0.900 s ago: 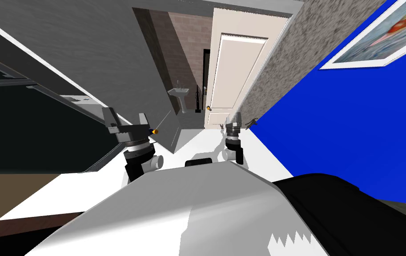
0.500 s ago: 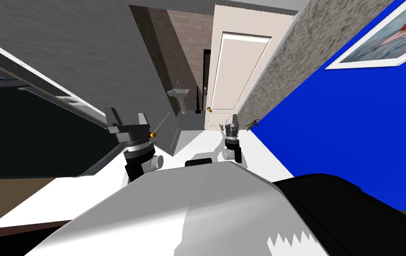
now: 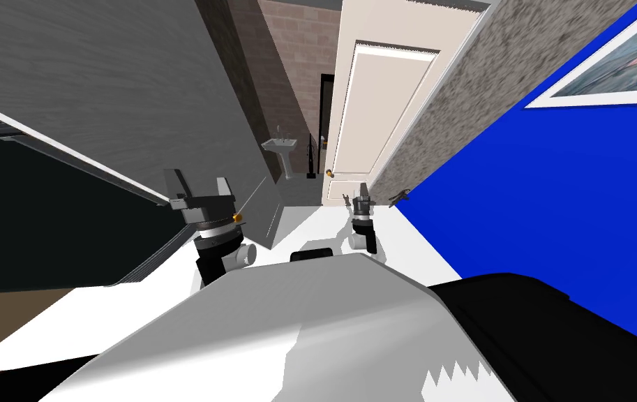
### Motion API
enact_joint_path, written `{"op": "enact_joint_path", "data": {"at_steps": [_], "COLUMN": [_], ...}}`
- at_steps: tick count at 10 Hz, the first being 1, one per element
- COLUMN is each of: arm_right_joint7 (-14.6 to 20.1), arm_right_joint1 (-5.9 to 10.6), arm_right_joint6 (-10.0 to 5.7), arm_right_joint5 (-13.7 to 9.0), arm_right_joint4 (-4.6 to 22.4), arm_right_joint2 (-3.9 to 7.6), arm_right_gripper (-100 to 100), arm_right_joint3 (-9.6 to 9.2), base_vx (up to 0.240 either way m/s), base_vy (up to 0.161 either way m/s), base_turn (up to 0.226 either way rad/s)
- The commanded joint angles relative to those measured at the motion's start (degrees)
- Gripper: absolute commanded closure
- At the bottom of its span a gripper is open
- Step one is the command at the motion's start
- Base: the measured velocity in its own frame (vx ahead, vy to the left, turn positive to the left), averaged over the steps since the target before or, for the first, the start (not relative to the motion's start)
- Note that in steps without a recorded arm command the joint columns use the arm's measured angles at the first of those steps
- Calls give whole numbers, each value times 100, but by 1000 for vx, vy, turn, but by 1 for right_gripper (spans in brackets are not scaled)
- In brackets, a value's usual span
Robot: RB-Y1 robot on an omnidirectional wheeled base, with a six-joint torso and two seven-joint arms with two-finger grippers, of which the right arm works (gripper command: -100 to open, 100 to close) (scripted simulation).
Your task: Pull the door open
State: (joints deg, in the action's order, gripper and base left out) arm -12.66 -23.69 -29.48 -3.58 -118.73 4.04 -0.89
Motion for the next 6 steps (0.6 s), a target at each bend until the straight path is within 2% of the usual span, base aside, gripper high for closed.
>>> {"op": "enact_joint_path", "data": {"at_steps": [1,6], "arm_right_joint7": [-127,-515], "arm_right_joint1": [47,210], "arm_right_joint6": [-56,-203], "arm_right_joint5": [61,259], "arm_right_joint4": [177,726], "arm_right_joint2": [19,71], "arm_right_gripper": [-100,-100], "arm_right_joint3": [51,218], "base_vx": [96,97], "base_vy": [4,2], "base_turn": [4,2]}}
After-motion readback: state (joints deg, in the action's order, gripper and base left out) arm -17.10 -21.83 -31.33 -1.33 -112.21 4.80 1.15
